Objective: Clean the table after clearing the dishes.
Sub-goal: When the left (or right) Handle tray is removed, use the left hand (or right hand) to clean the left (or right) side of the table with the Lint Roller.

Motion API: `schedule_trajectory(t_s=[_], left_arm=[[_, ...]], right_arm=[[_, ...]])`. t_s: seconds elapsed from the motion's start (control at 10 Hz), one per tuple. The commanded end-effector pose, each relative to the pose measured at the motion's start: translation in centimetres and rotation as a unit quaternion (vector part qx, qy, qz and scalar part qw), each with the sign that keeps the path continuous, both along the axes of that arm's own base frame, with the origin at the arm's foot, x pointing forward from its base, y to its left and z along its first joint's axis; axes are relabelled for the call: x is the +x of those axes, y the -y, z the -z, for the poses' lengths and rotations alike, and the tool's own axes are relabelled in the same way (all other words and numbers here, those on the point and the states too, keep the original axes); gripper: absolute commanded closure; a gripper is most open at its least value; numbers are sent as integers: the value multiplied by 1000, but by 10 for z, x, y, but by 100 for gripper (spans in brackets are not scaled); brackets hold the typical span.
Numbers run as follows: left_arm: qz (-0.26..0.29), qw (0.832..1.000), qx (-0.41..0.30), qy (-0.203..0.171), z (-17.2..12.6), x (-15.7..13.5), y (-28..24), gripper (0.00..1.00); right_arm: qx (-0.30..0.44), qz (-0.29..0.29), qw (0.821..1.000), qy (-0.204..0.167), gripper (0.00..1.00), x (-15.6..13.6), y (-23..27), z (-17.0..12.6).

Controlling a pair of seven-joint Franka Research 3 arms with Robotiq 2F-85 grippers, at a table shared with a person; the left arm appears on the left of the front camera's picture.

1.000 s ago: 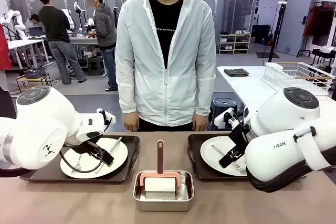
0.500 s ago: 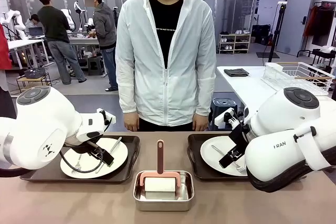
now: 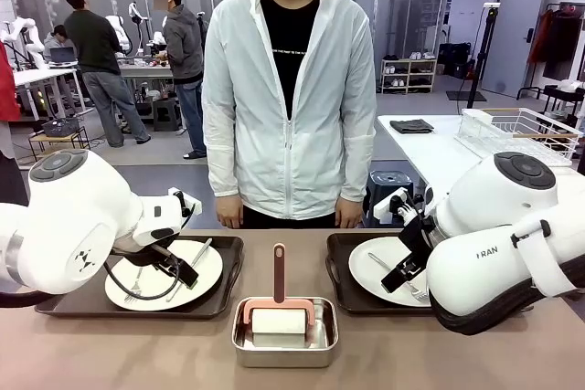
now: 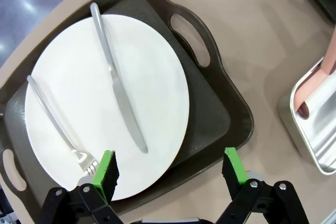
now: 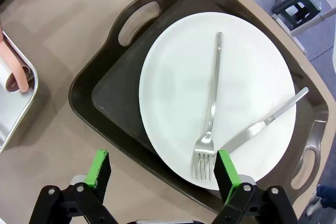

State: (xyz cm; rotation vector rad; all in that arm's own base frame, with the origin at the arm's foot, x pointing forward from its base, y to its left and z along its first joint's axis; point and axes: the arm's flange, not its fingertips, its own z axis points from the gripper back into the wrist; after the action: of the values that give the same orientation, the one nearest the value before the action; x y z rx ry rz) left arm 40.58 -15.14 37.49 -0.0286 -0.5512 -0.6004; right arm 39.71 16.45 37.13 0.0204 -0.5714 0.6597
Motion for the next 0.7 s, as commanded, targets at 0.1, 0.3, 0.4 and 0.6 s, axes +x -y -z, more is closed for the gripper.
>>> schedule_trajectory(t_s=[0.1,0.3,0.4,0.6], left_arm=[[3,999,-34,-24,-38,18,-11,0],[20,991,-118,-65,-77,31,-39,0],[27,983,-154,-92,-90,33,-54,0],[56,950,-278,-130,-110,37,-92,0]], right_arm=[[35,-6,999,-27,0,21,6,-28],[102,-23,990,-90,0,42,15,-57],[158,-31,980,-118,0,50,21,-71],[273,-24,948,-162,0,61,42,-95]])
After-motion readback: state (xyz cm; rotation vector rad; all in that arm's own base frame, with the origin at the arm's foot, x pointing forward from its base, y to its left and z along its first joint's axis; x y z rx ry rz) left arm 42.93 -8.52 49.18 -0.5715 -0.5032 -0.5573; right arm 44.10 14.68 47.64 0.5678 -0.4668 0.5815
